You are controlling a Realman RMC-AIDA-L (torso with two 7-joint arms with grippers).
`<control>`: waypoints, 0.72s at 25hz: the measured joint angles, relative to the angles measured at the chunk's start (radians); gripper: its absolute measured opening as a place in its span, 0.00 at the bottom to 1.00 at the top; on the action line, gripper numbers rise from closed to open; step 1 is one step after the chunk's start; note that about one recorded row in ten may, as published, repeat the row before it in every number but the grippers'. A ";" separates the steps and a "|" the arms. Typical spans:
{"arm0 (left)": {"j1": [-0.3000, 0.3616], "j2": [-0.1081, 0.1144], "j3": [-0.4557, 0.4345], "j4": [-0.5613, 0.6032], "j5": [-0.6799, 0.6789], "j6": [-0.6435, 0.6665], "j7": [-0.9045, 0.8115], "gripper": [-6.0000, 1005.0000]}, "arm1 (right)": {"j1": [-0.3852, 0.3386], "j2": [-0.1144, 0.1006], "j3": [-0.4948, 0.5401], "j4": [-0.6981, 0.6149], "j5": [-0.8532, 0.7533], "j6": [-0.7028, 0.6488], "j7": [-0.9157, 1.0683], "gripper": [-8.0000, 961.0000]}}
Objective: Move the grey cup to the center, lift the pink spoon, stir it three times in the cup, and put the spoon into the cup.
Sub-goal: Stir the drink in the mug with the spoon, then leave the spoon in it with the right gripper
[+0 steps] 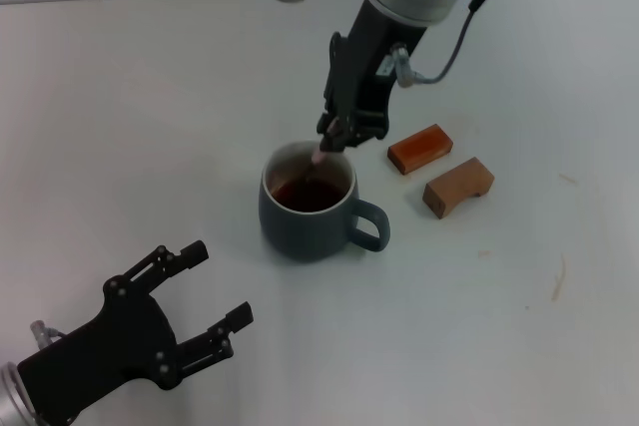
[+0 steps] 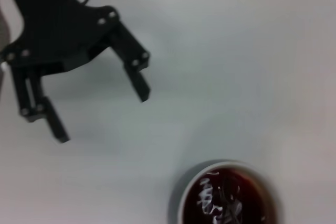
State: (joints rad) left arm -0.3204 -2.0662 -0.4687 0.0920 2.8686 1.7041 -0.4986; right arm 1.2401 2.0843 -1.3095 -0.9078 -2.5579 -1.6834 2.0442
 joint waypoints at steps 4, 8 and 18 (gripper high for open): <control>0.000 0.000 -0.002 0.000 0.000 0.004 0.000 0.84 | 0.010 -0.001 -0.001 0.005 -0.033 0.015 0.015 0.14; 0.000 0.000 -0.003 0.000 0.000 0.005 -0.001 0.84 | 0.028 -0.001 -0.004 0.020 -0.064 -0.014 0.025 0.14; 0.000 0.000 -0.006 0.000 0.000 0.006 -0.002 0.84 | 0.043 0.000 -0.005 0.019 0.002 -0.015 0.006 0.14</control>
State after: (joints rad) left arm -0.3206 -2.0661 -0.4745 0.0919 2.8685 1.7105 -0.5001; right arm 1.2829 2.0847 -1.3149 -0.8888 -2.5556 -1.6985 2.0501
